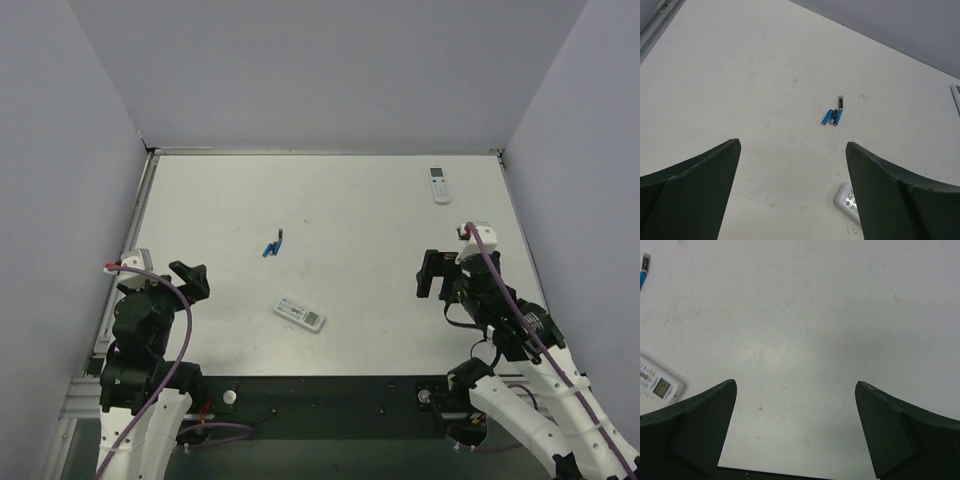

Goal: Load the batteries into the remote control
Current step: Pick up the remote control from the center of the board.

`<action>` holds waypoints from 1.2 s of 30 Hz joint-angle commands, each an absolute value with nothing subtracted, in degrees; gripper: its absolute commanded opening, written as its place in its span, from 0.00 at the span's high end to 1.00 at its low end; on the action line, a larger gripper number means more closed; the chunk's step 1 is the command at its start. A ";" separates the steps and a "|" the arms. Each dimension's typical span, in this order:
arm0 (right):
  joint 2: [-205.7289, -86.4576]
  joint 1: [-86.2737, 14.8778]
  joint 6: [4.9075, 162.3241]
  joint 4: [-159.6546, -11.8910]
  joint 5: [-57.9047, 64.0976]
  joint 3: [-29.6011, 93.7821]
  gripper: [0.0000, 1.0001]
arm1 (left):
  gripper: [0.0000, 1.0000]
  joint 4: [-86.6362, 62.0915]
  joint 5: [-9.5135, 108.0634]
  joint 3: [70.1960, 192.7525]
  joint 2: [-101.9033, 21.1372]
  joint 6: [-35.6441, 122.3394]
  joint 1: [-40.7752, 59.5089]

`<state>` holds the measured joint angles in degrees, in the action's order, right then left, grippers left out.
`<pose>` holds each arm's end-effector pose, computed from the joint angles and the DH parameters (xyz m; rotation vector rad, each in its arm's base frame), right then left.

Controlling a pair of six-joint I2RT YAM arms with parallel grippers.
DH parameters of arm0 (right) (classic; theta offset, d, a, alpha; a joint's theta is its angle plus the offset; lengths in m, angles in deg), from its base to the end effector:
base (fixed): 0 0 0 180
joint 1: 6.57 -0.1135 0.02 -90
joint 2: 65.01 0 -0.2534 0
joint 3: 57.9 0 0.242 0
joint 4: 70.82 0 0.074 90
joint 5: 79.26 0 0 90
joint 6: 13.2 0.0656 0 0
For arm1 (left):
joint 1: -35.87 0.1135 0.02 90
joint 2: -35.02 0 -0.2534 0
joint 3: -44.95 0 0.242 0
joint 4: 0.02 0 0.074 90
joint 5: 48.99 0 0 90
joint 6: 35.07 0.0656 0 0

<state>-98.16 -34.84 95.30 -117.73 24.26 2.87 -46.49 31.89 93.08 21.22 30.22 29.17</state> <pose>0.1414 0.0586 0.3187 -0.0026 1.9113 0.3291 0.1099 -0.0024 0.2812 -0.3926 1.7433 -0.2530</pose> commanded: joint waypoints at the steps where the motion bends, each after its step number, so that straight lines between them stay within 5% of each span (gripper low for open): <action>1: -106.83 -36.10 97.72 -119.37 14.26 4.97 0.00 | 0.03 -45.93 31.17 94.81 21.57 29.61 29.45; 17: -146.38 -63.95 89.12 -114.98 15.49 16.30 0.05 | 0.03 -46.46 32.40 94.64 23.60 29.09 29.19; 36: -170.65 -69.67 85.15 -108.65 6.87 27.03 0.18 | 0.03 -46.02 34.24 94.46 21.66 29.61 29.27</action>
<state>-169.24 -68.92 86.08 -109.21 8.26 24.62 -47.63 33.05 93.11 22.53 29.63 29.17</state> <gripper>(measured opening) 0.833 0.975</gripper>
